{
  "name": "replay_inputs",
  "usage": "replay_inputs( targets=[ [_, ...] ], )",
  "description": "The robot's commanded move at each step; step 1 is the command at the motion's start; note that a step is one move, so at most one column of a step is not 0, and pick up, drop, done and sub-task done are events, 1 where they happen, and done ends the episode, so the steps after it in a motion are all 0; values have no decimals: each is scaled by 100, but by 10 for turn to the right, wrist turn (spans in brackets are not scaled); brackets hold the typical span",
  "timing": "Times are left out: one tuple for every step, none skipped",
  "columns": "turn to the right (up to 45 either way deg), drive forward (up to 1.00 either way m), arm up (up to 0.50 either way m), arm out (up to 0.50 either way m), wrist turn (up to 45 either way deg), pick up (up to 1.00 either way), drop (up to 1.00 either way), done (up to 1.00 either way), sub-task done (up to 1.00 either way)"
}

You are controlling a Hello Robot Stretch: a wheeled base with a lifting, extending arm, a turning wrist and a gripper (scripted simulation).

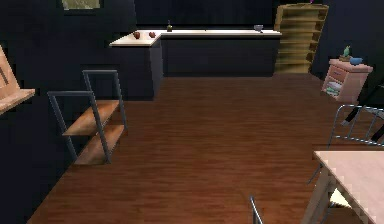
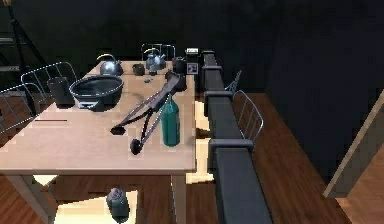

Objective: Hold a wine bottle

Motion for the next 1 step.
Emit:
replay_inputs(
  targets=[
    [0, 0, 0, 0, 450, 0, 0, 0, 0]
  ],
)
